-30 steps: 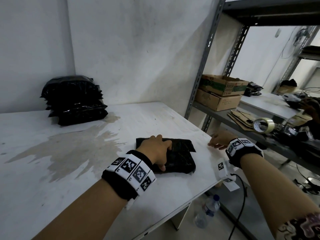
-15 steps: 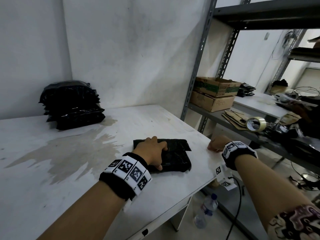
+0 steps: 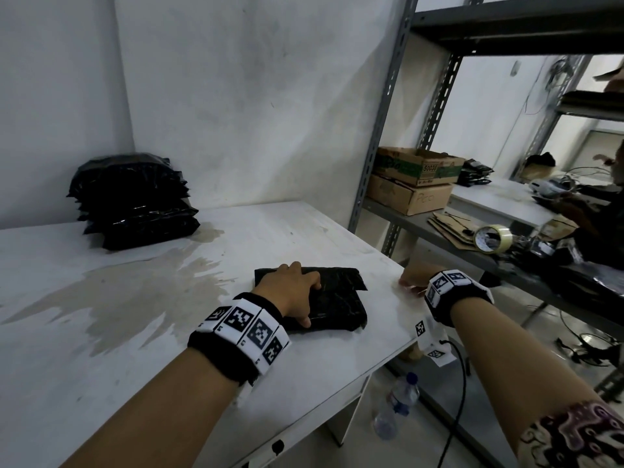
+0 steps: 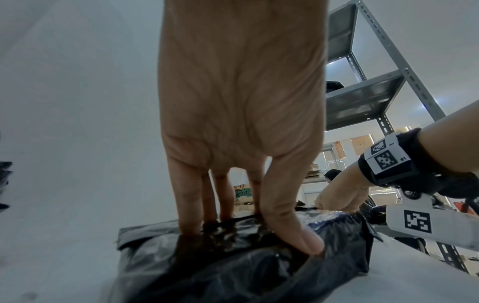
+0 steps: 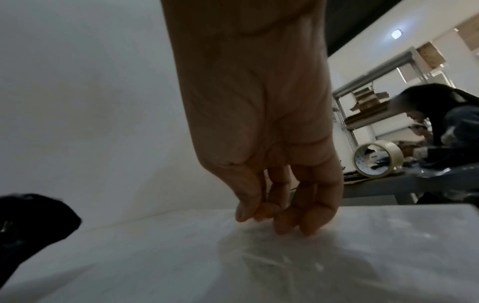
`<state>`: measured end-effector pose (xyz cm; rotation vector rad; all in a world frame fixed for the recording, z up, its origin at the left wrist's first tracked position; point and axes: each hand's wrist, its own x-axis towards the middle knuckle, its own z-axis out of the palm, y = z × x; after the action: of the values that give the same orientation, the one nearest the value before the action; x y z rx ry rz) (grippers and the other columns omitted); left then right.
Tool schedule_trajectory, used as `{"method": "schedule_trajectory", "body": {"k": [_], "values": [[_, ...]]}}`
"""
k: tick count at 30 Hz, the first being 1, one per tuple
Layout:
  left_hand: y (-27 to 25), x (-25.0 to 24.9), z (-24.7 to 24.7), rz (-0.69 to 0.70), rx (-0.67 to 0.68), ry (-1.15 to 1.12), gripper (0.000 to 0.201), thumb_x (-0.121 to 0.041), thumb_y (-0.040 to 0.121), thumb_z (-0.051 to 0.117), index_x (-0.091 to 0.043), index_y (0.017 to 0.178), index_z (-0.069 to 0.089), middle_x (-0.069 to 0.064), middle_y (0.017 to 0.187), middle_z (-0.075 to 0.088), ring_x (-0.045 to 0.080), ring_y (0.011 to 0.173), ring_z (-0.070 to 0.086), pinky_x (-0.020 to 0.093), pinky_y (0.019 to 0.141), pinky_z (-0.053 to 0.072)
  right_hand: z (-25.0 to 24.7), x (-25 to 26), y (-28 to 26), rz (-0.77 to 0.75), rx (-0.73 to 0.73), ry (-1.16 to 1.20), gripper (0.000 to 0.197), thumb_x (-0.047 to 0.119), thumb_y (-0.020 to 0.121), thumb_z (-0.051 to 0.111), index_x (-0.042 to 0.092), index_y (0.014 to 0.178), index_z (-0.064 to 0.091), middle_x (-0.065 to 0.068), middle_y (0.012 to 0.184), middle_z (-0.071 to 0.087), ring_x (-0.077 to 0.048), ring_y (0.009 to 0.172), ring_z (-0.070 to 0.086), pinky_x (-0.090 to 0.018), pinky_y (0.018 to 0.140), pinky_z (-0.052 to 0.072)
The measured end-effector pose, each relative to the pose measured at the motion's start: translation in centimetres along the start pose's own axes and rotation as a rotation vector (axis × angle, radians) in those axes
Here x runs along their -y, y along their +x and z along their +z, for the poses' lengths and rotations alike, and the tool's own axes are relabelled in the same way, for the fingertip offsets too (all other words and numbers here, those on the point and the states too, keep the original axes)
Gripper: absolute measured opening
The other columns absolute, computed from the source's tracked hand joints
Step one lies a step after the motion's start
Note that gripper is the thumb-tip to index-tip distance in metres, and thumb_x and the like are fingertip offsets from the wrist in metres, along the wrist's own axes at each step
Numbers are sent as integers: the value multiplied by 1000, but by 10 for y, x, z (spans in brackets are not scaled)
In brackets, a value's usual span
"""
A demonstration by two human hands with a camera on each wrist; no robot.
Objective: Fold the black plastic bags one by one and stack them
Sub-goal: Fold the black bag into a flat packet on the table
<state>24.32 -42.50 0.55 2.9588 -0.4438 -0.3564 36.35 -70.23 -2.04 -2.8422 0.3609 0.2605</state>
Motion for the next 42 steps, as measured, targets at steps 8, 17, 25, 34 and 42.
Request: {"method": "schedule_trajectory", "body": {"k": [8, 17, 25, 34, 42], "values": [[-2, 2, 2, 4, -10, -25, 71, -31, 79, 74, -29, 139, 36, 6, 138, 34, 26, 130, 32, 43, 104, 38, -9, -19, 0, 1, 21, 121, 38, 16, 77, 80, -1, 108, 68, -15, 98, 72, -27, 93, 70, -41, 91, 55], [-3, 2, 0, -1, 3, -12, 71, -32, 80, 74, -29, 139, 36, 7, 138, 33, 27, 131, 32, 43, 103, 39, -5, -17, -11, 41, 9, -32, 47, 29, 89, 68, 3, 128, 59, -14, 126, 62, -28, 117, 58, -37, 102, 46], [-2, 4, 1, 6, -2, -26, 71, -32, 80, 74, -29, 140, 35, 7, 139, 33, 26, 131, 32, 43, 103, 38, -4, -3, -15, 26, -6, -152, 34, 26, 100, 49, 0, 120, 59, -14, 131, 58, -27, 111, 57, -31, 91, 42], [2, 3, 2, 3, -3, -8, 72, -32, 79, 75, -29, 140, 35, 7, 138, 33, 27, 130, 32, 43, 103, 39, -22, -26, -8, -20, 121, 204, 8, 5, 84, 70, 8, 89, 64, -10, 96, 64, -22, 87, 63, -31, 70, 53], [-2, 4, 3, 4, -13, -18, 72, -33, 80, 74, -29, 140, 36, 7, 137, 34, 27, 131, 32, 44, 103, 39, -11, -42, -2, 54, 87, 212, 27, 14, 74, 83, 1, 95, 71, -12, 94, 72, -21, 86, 68, -33, 81, 58]]}}
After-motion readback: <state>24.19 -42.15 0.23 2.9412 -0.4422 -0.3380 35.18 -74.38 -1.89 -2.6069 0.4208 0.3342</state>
